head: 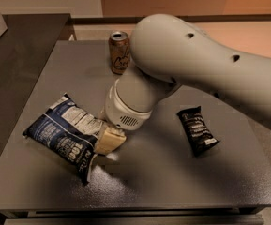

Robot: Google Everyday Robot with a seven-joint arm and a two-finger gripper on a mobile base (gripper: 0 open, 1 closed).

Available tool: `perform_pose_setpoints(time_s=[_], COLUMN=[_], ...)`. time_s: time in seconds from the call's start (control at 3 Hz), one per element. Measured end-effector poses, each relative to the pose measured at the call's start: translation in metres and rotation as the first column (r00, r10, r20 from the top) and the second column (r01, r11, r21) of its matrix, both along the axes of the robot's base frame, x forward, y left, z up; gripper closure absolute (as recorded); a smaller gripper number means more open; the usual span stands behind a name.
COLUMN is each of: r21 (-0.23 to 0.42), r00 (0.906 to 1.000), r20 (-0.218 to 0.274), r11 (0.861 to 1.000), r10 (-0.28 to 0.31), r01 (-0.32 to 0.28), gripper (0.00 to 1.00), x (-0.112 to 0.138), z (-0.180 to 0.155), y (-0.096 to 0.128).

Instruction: Move blue chip bag near orange can

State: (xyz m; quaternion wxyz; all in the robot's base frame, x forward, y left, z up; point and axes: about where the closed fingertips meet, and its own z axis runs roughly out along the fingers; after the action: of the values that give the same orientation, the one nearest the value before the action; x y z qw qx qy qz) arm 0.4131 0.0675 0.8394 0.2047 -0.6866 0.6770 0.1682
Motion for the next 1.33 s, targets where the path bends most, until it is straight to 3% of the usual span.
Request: perform_pose_setpoints(time_s=[0.67, 1.33], r21=[0.009, 0.001], r00=[0.9951, 0.9748], r20=[0.042, 0.094], r11=[0.996, 0.979], r10=[-0.089, -0.203], r01=[0.089, 0.203], gripper=[0.97, 1.0], x=[0.03, 0.072], z=[0.024, 0.051], y=[-0.036, -0.093])
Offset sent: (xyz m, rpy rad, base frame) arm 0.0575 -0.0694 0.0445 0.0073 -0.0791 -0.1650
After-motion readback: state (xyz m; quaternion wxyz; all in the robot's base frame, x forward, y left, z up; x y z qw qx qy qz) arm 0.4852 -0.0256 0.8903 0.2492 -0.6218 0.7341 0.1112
